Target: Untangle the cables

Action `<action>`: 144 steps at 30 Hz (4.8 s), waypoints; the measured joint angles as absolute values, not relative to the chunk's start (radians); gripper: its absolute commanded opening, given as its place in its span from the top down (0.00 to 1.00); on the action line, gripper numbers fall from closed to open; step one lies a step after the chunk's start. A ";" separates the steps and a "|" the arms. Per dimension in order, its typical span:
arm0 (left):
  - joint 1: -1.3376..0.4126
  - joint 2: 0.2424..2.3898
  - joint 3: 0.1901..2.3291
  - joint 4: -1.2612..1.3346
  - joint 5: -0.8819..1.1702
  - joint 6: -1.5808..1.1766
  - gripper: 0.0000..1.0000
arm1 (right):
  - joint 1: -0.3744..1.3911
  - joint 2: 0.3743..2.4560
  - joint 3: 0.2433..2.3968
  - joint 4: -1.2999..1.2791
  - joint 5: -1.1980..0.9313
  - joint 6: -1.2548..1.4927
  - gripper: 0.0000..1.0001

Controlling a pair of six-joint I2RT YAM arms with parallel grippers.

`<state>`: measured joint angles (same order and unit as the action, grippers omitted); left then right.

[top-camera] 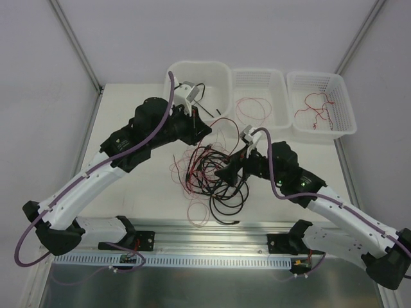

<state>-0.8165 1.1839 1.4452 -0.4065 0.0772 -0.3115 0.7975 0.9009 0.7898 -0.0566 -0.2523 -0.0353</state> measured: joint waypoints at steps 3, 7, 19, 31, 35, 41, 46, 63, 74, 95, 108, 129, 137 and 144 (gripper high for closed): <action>-0.817 1.228 1.454 -0.408 0.060 -0.342 1.00 | 0.862 0.913 0.802 -0.030 -0.273 -0.034 0.18; -0.817 1.265 1.482 -0.408 0.042 -0.385 1.00 | 0.945 0.971 0.840 0.020 -0.281 -0.034 0.19; -0.818 1.274 1.498 -0.402 -0.011 -0.456 1.00 | 1.048 1.196 0.959 0.087 -0.269 -0.067 0.86; -0.819 1.143 1.333 -0.371 -0.134 -0.400 0.04 | 1.063 1.106 1.124 -0.234 -0.110 -0.131 0.99; -0.818 1.094 1.294 -0.360 -0.168 -0.361 0.01 | 1.060 1.072 1.298 -0.418 -0.010 -0.158 0.99; -0.758 0.987 1.184 -0.340 -0.197 -0.283 0.01 | 0.979 1.049 1.613 -0.674 0.132 -0.196 0.99; -0.672 0.907 1.035 -0.337 -0.210 -0.239 0.01 | 0.862 1.069 1.860 -0.815 0.243 -0.246 0.99; -0.653 0.852 0.756 -0.349 -0.244 -0.151 0.01 | 0.222 1.336 2.159 -0.684 0.299 -0.366 0.99; -0.653 0.861 0.754 -0.349 -0.244 -0.137 0.01 | -0.086 1.619 2.163 -0.368 0.125 -0.239 0.99; -0.646 1.008 0.754 -0.349 -0.244 -0.115 0.01 | -0.244 2.038 2.149 -0.087 -0.095 0.018 0.99; -0.640 1.015 0.754 -0.349 -0.243 -0.115 0.01 | -0.250 2.292 2.042 -0.230 -0.156 0.182 0.99; -0.640 0.989 0.754 -0.350 -0.236 -0.115 0.01 | -0.287 2.096 2.013 -0.371 -0.231 0.237 0.05; -0.640 0.952 0.754 -0.350 -0.215 -0.116 0.01 | -0.253 1.749 1.850 -0.392 -0.252 0.160 0.02; -0.639 0.936 0.754 -0.350 -0.137 -0.125 0.01 | -0.048 1.392 1.495 -0.435 -0.207 0.093 0.01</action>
